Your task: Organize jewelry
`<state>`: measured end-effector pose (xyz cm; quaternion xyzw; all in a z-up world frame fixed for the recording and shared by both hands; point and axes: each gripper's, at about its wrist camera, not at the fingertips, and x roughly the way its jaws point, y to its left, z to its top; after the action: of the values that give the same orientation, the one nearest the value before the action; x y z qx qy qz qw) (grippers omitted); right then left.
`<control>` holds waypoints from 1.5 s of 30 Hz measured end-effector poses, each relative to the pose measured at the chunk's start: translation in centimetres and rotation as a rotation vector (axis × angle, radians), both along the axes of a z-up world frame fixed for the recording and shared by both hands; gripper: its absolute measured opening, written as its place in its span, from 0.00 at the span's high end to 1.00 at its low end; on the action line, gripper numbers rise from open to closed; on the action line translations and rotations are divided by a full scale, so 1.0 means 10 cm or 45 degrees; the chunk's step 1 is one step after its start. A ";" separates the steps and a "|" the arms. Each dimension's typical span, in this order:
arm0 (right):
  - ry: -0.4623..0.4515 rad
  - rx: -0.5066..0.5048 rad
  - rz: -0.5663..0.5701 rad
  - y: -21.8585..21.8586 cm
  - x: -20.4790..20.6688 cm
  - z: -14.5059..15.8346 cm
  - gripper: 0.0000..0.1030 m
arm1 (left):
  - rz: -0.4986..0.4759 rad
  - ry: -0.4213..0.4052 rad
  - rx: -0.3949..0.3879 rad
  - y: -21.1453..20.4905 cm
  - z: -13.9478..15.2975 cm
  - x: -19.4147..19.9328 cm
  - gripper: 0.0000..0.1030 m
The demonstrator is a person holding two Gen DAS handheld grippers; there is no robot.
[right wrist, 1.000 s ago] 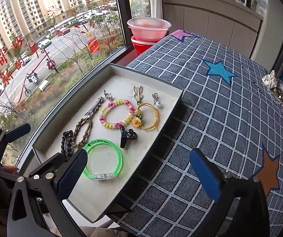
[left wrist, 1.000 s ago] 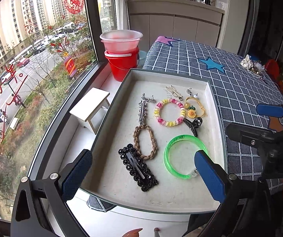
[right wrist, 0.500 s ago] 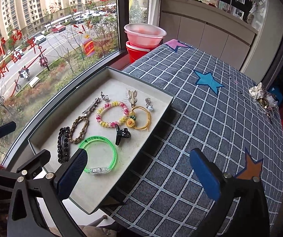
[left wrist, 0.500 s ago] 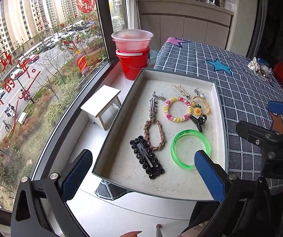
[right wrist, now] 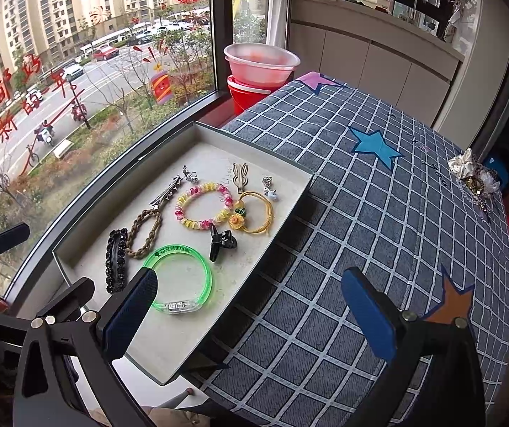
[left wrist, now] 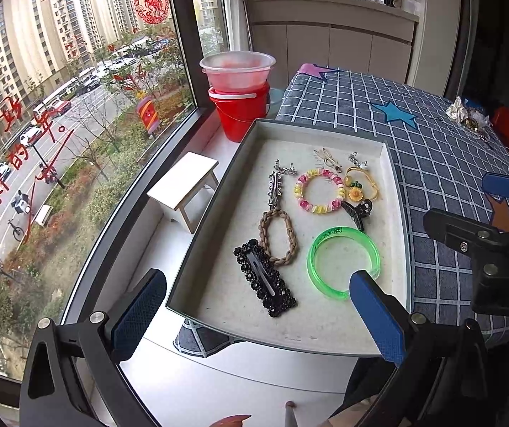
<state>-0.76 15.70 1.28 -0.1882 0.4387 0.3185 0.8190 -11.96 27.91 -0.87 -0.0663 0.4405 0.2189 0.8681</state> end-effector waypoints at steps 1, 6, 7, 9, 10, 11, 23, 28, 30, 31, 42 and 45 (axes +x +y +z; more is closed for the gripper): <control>-0.002 -0.002 0.002 0.00 0.00 0.00 0.00 | 0.000 0.001 -0.002 0.00 0.00 0.00 0.00; -0.001 -0.002 0.000 0.01 0.00 -0.01 0.00 | 0.001 0.003 0.000 0.01 -0.01 -0.01 0.00; 0.000 -0.002 0.001 0.00 0.00 -0.01 0.00 | 0.002 0.003 0.000 0.01 -0.01 -0.01 0.00; 0.001 -0.002 0.002 0.00 0.00 0.00 0.00 | 0.001 0.003 0.000 0.01 -0.01 -0.01 0.00; 0.000 -0.002 0.002 0.01 -0.01 -0.01 0.00 | 0.002 0.003 0.000 0.01 -0.01 -0.01 0.00; 0.001 -0.001 0.002 0.01 0.00 -0.01 0.00 | 0.001 0.003 0.000 0.01 -0.01 -0.01 0.00; 0.002 0.000 0.002 0.01 -0.01 -0.02 0.00 | 0.003 0.003 -0.003 0.01 -0.02 -0.02 0.00; 0.000 -0.001 0.002 0.01 -0.01 -0.01 0.00 | 0.003 0.003 -0.003 0.01 -0.03 -0.04 0.00; -0.002 -0.003 0.002 0.01 -0.01 -0.01 0.00 | 0.003 0.003 -0.004 0.01 -0.03 -0.04 0.00; 0.000 -0.002 0.001 0.01 -0.01 -0.01 0.00 | 0.002 0.004 -0.003 0.01 -0.03 -0.04 0.00; 0.000 0.002 0.003 0.01 -0.01 -0.01 0.00 | 0.002 0.006 0.001 0.00 0.00 -0.06 0.00; -0.002 0.004 -0.001 0.01 -0.01 -0.01 0.00 | 0.001 0.005 0.005 -0.01 0.00 -0.06 0.00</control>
<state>-0.90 15.79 1.16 -0.1870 0.4376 0.3189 0.8196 -12.57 27.84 -0.84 -0.0643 0.4419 0.2203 0.8672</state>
